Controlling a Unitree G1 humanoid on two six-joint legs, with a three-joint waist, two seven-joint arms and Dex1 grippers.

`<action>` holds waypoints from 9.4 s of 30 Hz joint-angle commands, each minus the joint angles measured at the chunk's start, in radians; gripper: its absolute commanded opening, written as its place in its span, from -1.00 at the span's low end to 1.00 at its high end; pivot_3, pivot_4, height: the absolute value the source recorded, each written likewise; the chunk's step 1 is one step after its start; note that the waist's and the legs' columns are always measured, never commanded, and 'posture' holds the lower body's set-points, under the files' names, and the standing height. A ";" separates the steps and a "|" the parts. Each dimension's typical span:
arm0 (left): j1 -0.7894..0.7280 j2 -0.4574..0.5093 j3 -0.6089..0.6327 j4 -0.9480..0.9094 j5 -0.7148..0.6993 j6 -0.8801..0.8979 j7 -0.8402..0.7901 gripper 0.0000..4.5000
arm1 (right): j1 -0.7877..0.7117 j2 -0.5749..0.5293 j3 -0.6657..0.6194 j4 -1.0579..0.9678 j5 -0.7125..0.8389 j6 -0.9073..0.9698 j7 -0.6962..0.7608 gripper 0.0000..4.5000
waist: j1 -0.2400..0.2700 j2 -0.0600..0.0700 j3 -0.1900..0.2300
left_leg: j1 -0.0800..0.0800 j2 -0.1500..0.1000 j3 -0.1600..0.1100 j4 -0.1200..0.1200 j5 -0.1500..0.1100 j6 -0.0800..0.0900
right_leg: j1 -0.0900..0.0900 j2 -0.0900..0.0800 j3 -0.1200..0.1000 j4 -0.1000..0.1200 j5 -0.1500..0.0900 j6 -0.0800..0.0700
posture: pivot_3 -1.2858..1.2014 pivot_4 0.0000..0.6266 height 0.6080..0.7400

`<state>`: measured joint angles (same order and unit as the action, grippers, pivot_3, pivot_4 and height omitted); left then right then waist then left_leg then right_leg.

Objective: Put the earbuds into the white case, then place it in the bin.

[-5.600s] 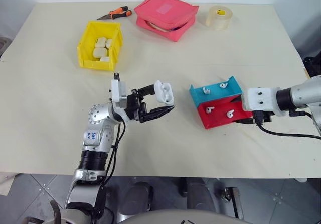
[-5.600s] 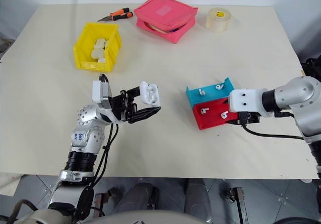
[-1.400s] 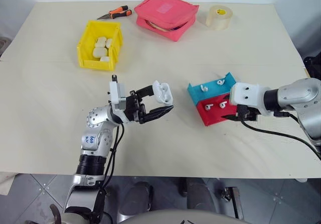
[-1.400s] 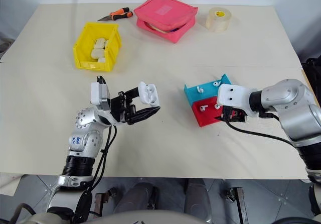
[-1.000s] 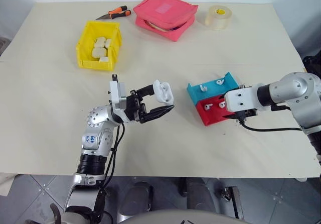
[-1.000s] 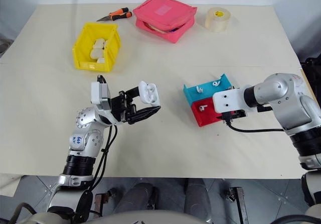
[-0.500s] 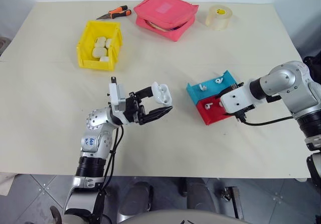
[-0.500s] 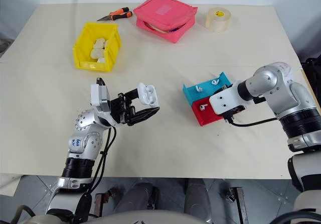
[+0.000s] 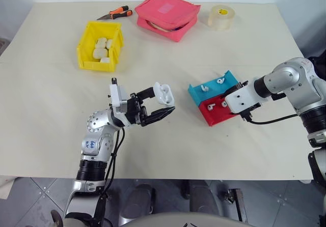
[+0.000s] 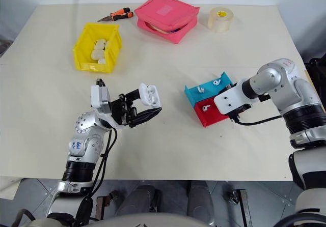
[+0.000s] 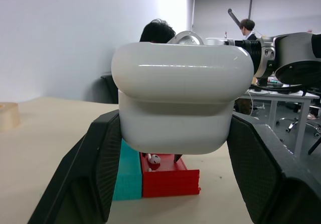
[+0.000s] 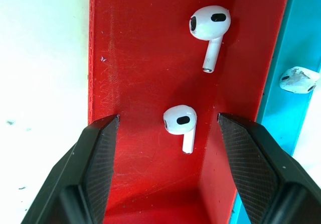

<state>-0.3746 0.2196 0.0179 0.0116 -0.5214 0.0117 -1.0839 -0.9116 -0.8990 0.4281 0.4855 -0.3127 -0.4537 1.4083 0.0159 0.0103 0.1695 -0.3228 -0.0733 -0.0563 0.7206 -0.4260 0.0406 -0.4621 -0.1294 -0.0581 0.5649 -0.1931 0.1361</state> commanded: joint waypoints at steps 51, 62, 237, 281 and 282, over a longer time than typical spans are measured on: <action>0.009 0.008 -0.011 -0.045 -0.023 0.002 0.021 0.24 | 0.149 0.005 -0.110 -0.206 0.200 0.838 -0.068 0.45 | 0.007 0.001 0.000 | -0.001 -0.001 -0.001 0.000 0.000 0.000 | 0.000 -0.001 0.000 0.000 0.000 0.000 | 0.03 -0.52 1.00; -0.002 0.005 -0.014 -0.035 -0.021 0.000 0.022 0.24 | 0.186 -0.015 -0.104 -0.263 0.199 0.909 -0.027 0.45 | 0.007 0.001 0.000 | -0.001 0.000 -0.001 0.000 0.000 0.000 | 0.000 -0.001 0.000 0.000 0.000 0.000 | 0.03 -0.52 1.00; -0.304 -0.034 -0.056 0.371 -0.063 0.043 -0.464 0.24 | 0.459 0.439 -0.551 -1.127 1.119 1.303 -0.724 -0.80 | 0.005 0.001 0.000 | -0.006 -0.002 -0.006 0.003 0.000 0.000 | -0.003 0.000 -0.006 0.000 0.001 -0.001 | 0.03 -0.52 1.00; -0.297 -0.040 -0.027 0.345 -0.037 -0.067 -0.410 0.24 | 0.536 0.142 -0.330 -1.013 0.899 1.067 -0.506 -0.80 | 0.009 0.001 0.000 | -0.006 -0.001 -0.005 0.003 0.000 0.000 | -0.002 0.000 -0.005 0.000 0.001 -0.001 | 0.03 -0.52 1.00; -0.297 -0.041 -0.027 0.346 -0.037 -0.069 -0.411 0.24 | 0.527 0.141 -0.328 -1.016 0.901 1.076 -0.506 -0.80 | 0.009 0.001 0.000 | -0.006 -0.001 -0.005 0.003 0.000 0.000 | -0.002 0.000 -0.005 0.000 0.001 -0.001 | 0.03 -0.52 1.00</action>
<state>-0.6479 0.1949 -0.0759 0.4077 -0.4841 -0.0199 -1.4963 -0.4095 -0.7332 0.0508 -0.5466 0.5935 0.5579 0.8892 0.0248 0.0116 0.1696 -0.3289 -0.0747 -0.0612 0.7238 -0.4258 0.0410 -0.4643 -0.1296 -0.0635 0.5647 -0.1925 0.1354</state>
